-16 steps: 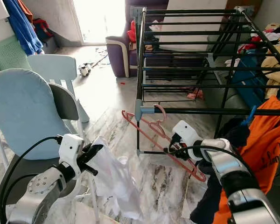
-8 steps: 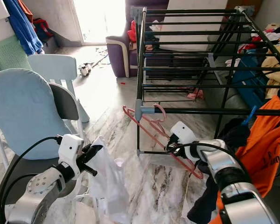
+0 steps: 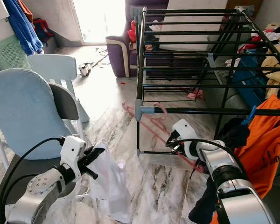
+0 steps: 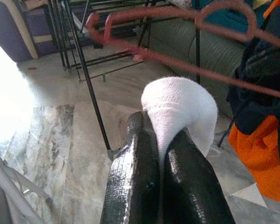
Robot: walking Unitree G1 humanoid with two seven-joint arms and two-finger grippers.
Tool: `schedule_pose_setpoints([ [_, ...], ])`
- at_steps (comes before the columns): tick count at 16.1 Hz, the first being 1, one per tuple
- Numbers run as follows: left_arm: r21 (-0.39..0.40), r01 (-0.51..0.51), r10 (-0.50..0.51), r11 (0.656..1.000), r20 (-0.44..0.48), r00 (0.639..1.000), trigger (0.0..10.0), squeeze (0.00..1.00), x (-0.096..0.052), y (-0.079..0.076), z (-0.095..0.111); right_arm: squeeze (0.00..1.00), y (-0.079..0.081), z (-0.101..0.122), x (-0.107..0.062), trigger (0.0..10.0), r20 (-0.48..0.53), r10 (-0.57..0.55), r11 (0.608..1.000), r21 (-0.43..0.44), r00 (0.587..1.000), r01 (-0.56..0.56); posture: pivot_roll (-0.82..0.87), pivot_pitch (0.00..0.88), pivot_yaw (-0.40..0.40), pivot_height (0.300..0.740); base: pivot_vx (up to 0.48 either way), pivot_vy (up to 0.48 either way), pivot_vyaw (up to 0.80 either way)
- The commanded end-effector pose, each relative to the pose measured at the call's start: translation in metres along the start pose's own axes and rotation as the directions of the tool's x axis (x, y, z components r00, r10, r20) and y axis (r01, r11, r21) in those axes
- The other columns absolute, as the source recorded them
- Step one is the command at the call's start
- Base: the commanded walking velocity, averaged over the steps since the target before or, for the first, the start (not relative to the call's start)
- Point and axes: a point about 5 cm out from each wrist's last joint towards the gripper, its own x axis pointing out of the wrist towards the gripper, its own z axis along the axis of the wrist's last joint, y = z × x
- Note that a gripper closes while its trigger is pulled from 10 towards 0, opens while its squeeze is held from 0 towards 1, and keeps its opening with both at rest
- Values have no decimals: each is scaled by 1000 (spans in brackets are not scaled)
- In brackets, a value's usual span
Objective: Hang hanger
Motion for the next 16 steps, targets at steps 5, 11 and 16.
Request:
schedule_pose_setpoints([
  [5, 29, 42, -42, 999, -11, 999, 10000, 0, -2, -5, 1, 0, -9, 17, -6, 0, 112, -32, 999, 17, 993, 30, -104, 0, 37, 740, 0, 0, 0],
  [11, 113, -69, 72, 991, -30, 997, 10000, 0, -1, 4, 0, 0, -10, 34, -18, 2392, 253, -174, 979, 151, 952, 139, -111, 0, 24, 740, 0, 0, 0],
  [16, 97, -177, 174, 979, 38, 984, 10000, 0, 9, 9, 7, 0, 48, 32, -35, 10000, 357, -335, 895, 409, 872, 177, -153, 0, 50, 740, 0, 0, 0],
])
